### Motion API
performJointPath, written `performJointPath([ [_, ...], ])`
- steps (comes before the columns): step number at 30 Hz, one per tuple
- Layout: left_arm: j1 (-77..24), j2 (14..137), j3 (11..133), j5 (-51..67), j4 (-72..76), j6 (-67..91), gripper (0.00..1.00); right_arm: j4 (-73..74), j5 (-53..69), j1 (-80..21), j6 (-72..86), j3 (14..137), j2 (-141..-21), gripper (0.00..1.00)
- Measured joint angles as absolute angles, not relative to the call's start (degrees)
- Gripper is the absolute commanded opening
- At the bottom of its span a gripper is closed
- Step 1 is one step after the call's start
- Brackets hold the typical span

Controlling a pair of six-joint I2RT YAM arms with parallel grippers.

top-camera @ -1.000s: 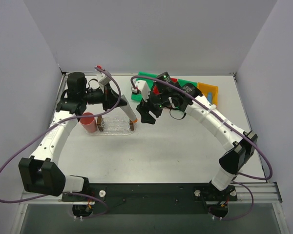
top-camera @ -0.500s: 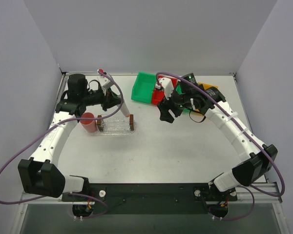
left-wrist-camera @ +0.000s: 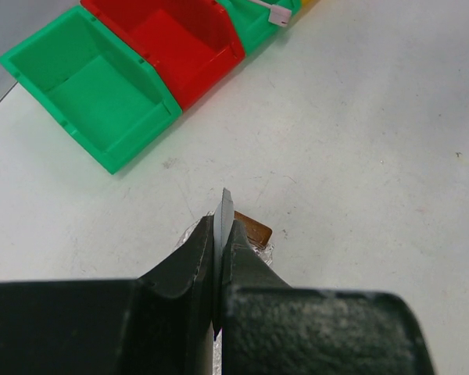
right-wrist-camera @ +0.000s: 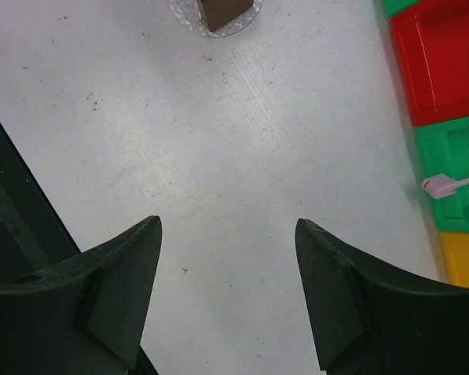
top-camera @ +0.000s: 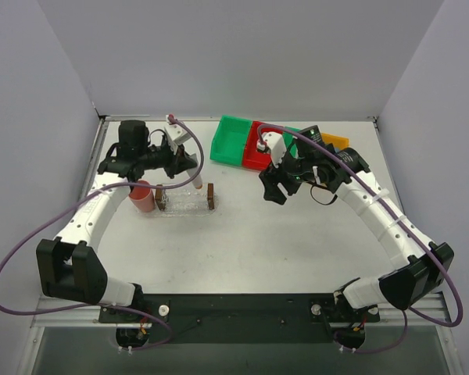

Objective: Prepare toiletry sets of a toothbrush and toothpaste on the tray

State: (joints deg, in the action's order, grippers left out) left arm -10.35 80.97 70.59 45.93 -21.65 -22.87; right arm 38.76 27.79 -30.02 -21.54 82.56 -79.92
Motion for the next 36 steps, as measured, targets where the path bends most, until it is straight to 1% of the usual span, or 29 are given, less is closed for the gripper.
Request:
performJointPath([
  [17, -11.66, 81.67, 66.61, 45.01, -21.65, -24.69, 0.00, 38.33, 27.81, -29.58, -21.54, 81.93, -79.68, 0.64],
  [36, -11.97, 82.59, 66.46, 44.97, -19.75, -24.51, 0.00, 37.91, 27.86, -29.54, -21.54, 80.75, -79.66, 0.64],
])
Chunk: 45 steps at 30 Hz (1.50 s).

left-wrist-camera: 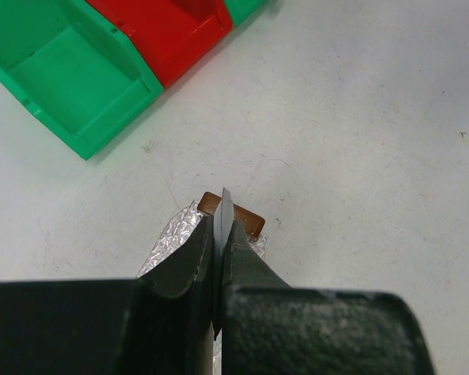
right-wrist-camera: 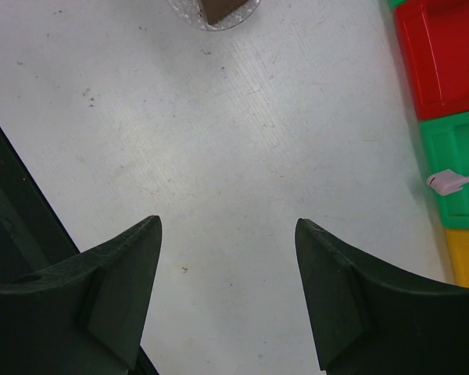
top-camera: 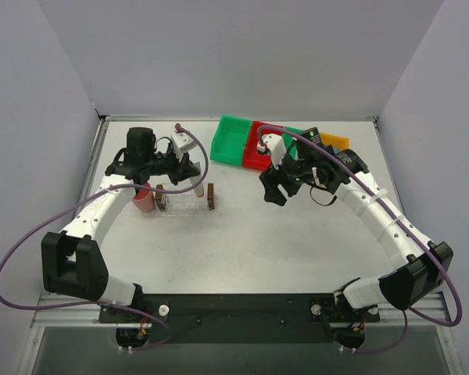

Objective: Prepare toiletry sets of a toothbrush and toothpaste on the tray

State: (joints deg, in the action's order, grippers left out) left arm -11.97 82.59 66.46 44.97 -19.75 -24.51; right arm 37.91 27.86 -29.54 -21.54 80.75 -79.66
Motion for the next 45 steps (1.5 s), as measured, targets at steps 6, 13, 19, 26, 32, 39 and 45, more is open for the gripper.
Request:
performJointPath([
  [6, -12.14, 82.70, 66.46, 44.95, -19.46, -24.49, 0.00, 37.85, 27.86, -29.54, -21.52, 80.44, -79.66, 0.64],
  [13, -12.32, 82.70, 66.46, 44.95, -19.40, -24.49, 0.00, 37.80, 27.92, -29.28, -21.52, 80.31, -79.66, 0.64],
  [19, -12.32, 82.70, 66.59, 44.95, -19.53, -24.67, 0.00, 37.63, 28.16, -29.28, -21.50, 80.23, -79.66, 0.64],
  [26, -12.27, 82.70, 66.67, 44.93, -19.77, -24.67, 0.00, 37.52, 28.53, -29.28, -21.50, 80.20, -79.66, 0.64],
  [32, -12.25, 82.70, 66.67, 44.93, -19.77, -24.64, 0.00, 37.50, 28.64, -29.28, -21.47, 80.09, -79.66, 0.64],
  [39, -11.66, 82.70, 66.67, 44.95, -19.75, -24.40, 0.00, 37.50, 28.91, -29.28, -21.47, 79.88, -79.66, 0.64],
  [45, -10.98, 82.70, 66.67, 44.95, -19.75, -24.14, 0.00, 37.47, 28.93, -29.26, -21.47, 79.79, -79.66, 0.64],
])
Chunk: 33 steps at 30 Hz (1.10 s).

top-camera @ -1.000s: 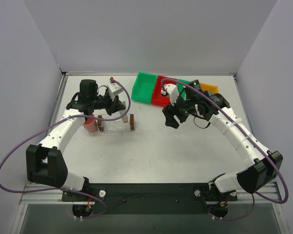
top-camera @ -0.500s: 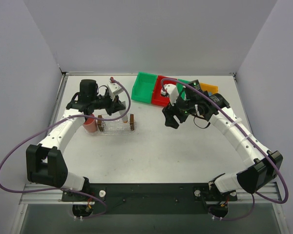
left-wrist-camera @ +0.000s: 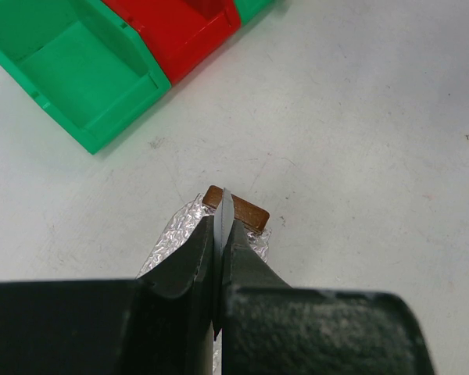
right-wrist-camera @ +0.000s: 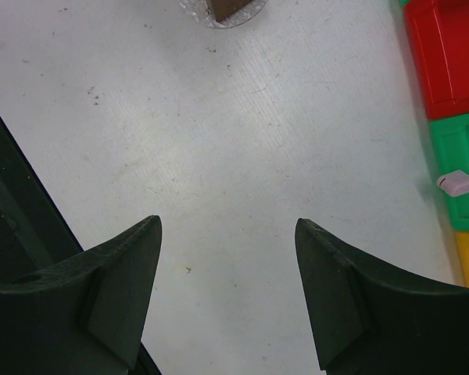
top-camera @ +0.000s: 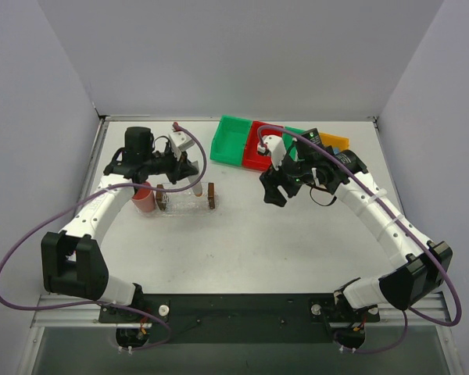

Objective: Prepare toiletry sets of a toothbrush and toothpaste on the tray

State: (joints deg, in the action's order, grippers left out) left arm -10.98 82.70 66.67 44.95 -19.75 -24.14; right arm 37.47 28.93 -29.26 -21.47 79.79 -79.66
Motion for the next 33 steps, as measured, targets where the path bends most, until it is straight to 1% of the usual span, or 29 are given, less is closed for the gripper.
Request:
performJointPath([
  [33, -10.85, 84.05, 66.70, 45.41, -18.13, -22.65, 0.00, 37.41, 28.97, -29.06, -21.47, 78.87, -79.66, 0.64],
])
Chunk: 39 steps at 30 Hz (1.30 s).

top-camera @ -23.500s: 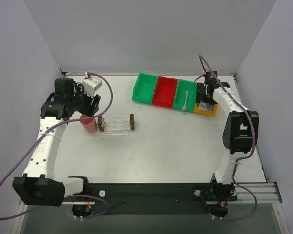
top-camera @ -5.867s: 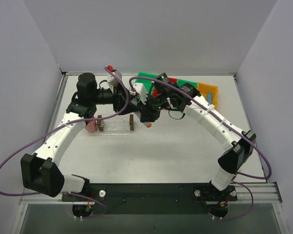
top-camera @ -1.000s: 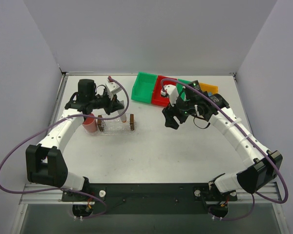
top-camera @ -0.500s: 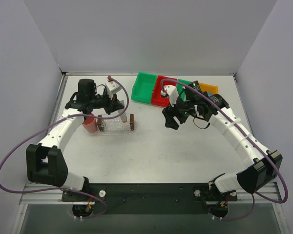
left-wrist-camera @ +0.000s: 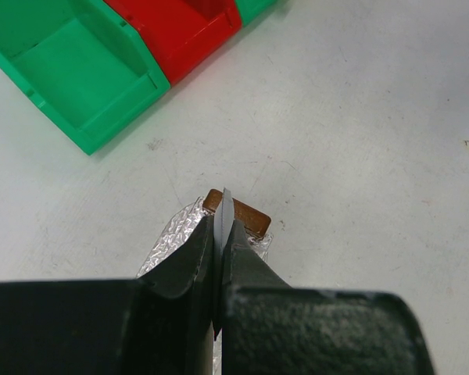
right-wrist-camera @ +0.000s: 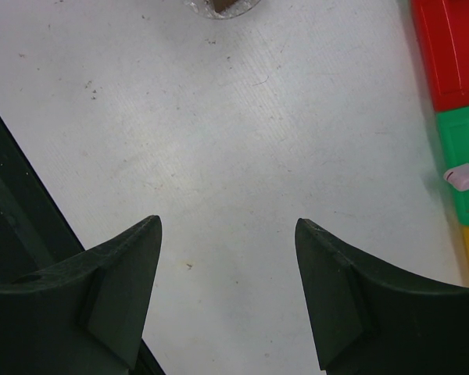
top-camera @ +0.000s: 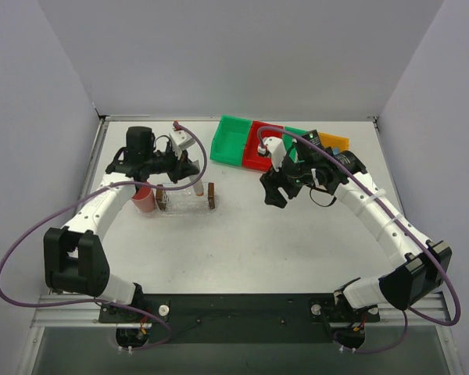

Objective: Prepare toiletry sets of a toothbrush and toothpaste on the tray

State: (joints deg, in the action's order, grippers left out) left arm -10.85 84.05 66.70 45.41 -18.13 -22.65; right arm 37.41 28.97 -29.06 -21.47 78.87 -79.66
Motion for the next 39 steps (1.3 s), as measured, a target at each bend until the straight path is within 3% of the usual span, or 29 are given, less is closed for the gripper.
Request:
performJointPath([
  [39, -11.29, 86.04, 66.52, 45.41, -17.32, -24.29, 0.00, 37.41, 28.99, -28.77, -21.47, 78.24, -79.66, 0.64],
])
